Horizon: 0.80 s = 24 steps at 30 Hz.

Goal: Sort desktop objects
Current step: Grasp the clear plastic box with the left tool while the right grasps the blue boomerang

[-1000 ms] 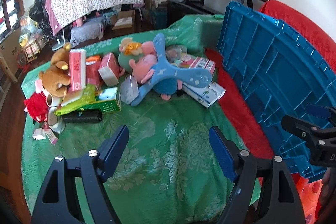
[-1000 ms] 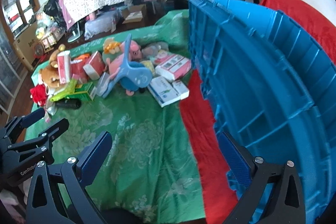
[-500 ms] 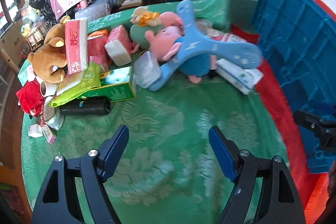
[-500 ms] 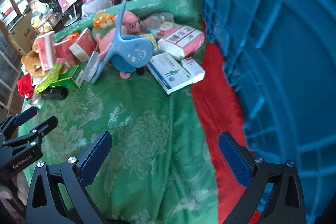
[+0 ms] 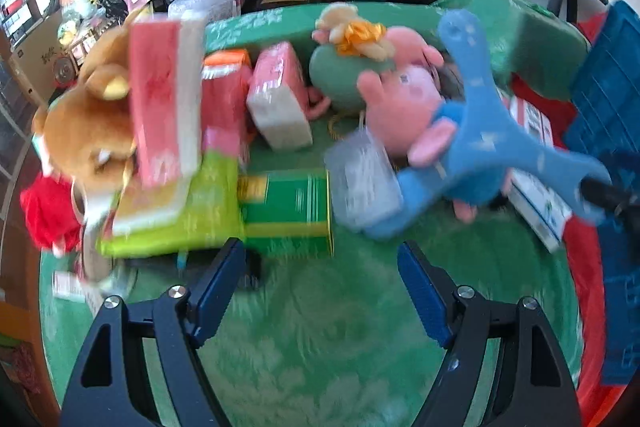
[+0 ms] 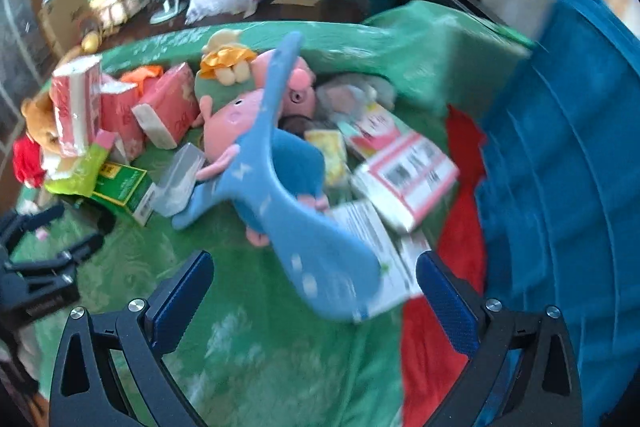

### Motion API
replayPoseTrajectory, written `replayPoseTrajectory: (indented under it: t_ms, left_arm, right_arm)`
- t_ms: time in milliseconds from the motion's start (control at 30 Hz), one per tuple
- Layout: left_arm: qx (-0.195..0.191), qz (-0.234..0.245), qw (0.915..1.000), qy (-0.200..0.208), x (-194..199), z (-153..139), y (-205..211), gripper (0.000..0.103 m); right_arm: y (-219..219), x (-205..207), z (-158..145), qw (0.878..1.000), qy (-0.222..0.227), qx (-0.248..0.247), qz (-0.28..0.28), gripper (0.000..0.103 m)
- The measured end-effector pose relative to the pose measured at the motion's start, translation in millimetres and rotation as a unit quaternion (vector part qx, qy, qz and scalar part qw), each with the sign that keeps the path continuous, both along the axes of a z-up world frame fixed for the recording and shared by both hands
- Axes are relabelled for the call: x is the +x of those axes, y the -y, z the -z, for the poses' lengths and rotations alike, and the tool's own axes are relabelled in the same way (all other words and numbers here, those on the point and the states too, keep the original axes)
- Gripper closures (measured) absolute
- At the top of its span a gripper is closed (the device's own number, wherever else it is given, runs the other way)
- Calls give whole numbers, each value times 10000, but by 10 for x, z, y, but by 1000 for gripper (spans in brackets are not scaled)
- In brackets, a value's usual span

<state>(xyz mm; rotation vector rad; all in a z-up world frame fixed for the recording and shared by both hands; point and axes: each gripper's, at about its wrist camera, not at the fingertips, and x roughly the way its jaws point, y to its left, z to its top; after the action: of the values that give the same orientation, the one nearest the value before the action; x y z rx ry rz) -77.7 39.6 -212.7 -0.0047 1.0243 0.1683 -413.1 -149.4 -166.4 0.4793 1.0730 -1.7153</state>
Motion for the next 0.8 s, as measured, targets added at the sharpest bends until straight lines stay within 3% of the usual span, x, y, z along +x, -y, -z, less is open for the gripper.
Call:
replayPoseTrajectory:
  t_ms: [167, 300, 400, 467, 533, 600, 667, 800]
  left_arm:
    - [-233, 59, 9996, -117, 670, 106, 34, 25]
    - [-467, 90, 9972, -584, 1110, 508, 77, 25]
    - [-529, 23, 9941, -946, 1277, 833, 76, 25]
    - [-405, -89, 9942, -992, 1324, 937, 49, 25]
    - [-436, -29, 9939, -1014, 1322, 1002, 26, 25]
    - [-399, 158, 9948, -920, 1234, 966, 82, 34]
    - [-215, 286, 9954, -893, 1116, 925, 167, 36]
    - [-6, 588, 9952, -779, 647, 814, 351, 37]
  right_arm:
    - [402, -133, 199, 9996, 88, 240, 98, 1]
    - [520, -251, 361, 9993, 20, 364, 117, 1]
    - [535, -338, 505, 9985, -102, 528, 125, 14]
    - [519, -402, 628, 9975, -192, 660, 168, 30]
    - [478, -460, 714, 9970, -223, 703, 242, 32]
    - [401, -534, 770, 9971, 16, 694, 305, 34]
    - [313, -576, 830, 9961, 259, 761, 356, 39]
    - [4, -589, 965, 9921, 725, 882, 516, 43]
